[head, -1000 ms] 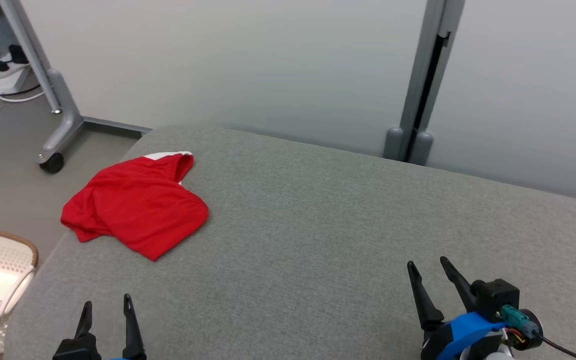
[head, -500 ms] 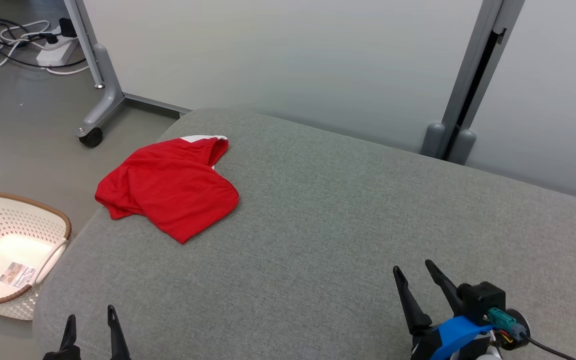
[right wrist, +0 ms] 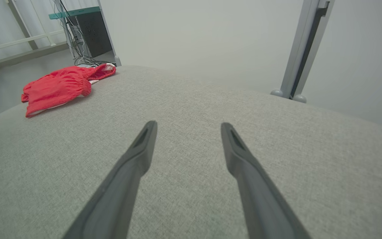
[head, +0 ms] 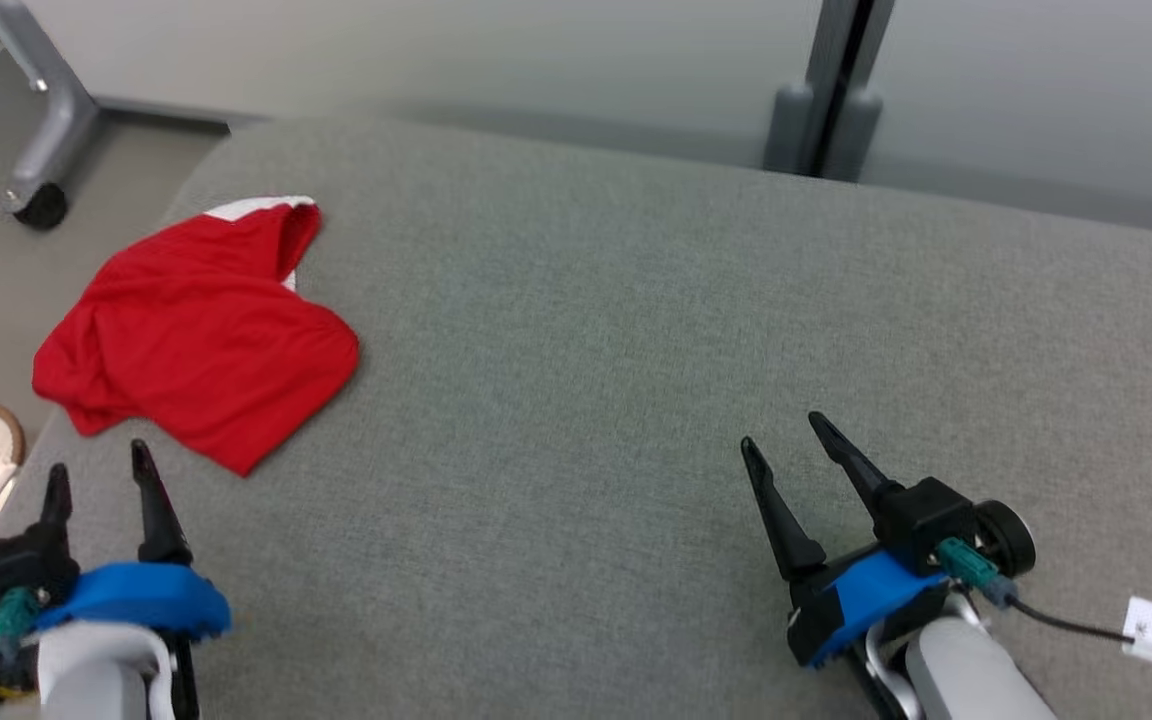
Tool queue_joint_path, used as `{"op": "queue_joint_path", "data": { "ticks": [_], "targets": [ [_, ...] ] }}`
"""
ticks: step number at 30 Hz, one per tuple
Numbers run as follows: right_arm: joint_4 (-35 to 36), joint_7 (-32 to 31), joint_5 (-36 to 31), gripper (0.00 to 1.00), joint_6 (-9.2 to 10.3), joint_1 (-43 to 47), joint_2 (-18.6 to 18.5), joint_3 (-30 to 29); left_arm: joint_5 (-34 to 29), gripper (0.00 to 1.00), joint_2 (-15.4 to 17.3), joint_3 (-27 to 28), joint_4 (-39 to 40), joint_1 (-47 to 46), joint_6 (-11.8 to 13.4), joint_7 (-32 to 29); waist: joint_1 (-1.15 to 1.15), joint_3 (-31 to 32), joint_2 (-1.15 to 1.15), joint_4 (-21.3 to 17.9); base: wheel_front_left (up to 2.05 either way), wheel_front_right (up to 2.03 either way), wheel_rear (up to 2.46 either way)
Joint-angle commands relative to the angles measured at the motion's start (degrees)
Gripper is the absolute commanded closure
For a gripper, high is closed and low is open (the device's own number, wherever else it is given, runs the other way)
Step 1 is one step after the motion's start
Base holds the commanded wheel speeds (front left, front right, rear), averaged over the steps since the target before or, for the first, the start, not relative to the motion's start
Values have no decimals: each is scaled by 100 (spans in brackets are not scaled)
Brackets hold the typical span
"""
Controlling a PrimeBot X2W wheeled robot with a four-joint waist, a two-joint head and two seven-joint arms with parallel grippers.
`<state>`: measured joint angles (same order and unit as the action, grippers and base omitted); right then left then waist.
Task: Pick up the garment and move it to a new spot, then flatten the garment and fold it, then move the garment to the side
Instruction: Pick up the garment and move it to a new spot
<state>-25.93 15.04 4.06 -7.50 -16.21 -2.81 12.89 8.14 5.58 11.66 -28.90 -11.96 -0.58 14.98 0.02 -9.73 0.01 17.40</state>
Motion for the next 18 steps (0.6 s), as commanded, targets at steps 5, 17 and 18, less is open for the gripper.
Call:
{"op": "queue_joint_path", "data": {
  "ticks": [5, 17, 18],
  "targets": [
    [334, 19, -186, 0, 2, -311, -18, 137, -75, 0, 276, 47, -620, -965, -133, 28, -2, -493, -1, -260, 0, 0, 0],
    [961, 18, -289, 0, 2, -690, -17, 300, 17, 0, 802, 80, -2755, -2375, -133, -129, -2, -1247, -1, -886, 0, 0, 0],
    [973, 18, -281, 0, 2, -691, -16, 284, 32, 0, 832, 91, -2891, -2437, -144, -182, -2, -1262, -1, -907, 0, 0, 0]
  ]
}}
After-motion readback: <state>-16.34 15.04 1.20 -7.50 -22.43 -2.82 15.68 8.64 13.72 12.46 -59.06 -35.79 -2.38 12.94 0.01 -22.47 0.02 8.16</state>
